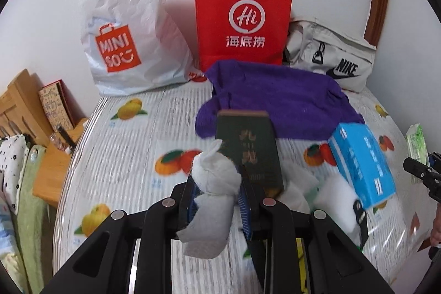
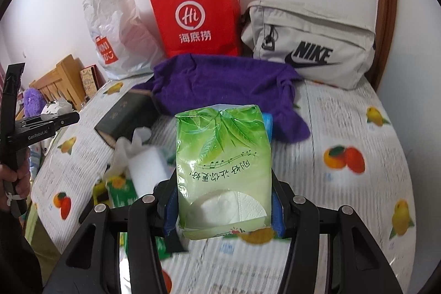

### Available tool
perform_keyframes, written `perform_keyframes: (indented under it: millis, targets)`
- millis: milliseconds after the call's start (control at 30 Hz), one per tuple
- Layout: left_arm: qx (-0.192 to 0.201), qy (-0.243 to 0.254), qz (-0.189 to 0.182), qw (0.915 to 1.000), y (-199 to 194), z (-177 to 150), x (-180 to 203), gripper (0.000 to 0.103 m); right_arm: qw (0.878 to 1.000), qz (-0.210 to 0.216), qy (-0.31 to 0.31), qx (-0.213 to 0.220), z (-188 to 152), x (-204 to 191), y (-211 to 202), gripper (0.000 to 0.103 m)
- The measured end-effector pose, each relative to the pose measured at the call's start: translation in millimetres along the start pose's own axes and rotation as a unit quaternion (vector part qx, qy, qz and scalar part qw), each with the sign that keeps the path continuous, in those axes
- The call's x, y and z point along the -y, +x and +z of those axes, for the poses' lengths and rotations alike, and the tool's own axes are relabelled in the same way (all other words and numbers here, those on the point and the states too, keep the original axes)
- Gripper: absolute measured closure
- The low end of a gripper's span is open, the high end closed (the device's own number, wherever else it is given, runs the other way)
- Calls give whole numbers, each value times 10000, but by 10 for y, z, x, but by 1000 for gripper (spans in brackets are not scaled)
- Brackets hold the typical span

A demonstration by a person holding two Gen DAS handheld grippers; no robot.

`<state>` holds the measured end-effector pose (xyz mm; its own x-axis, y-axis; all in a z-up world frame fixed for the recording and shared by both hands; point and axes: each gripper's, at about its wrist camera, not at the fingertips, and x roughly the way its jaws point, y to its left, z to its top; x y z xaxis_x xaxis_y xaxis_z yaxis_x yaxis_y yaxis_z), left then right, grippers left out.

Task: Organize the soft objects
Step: 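Carry the wipes pack and white cloth onto the purple towel and open both tools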

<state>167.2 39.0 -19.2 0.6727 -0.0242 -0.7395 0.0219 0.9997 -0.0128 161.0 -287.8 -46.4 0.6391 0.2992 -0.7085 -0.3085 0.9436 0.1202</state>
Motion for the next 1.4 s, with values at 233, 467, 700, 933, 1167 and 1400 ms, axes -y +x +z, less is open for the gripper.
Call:
perform_keyframes:
  millis: [233, 467, 700, 933, 1167, 1400]
  targets:
    - [23, -43, -151, 9999, 220, 366, -8, 79, 9999, -105, 24, 107, 352, 53, 162, 50]
    - [9, 62, -124, 9999, 408, 646, 60, 79, 9996, -222, 104, 129, 604, 181, 346, 50]
    - [-78, 85, -177, 9998, 653, 858, 128, 79, 9994, -324, 102, 118, 803, 273, 543, 50]
    - [-308, 175, -200, 9992, 1031, 1047, 209, 79, 9991, -401, 118, -5, 947, 377, 820, 50]
    - [-549, 226, -399, 9974, 1406, 1199, 286, 79, 9983, -490, 130, -287, 992, 476, 1152, 50]
    - [-832, 284, -565, 9945, 1823, 1407, 410, 79, 9964, -553, 76, -631, 1025, 609, 1514, 50]
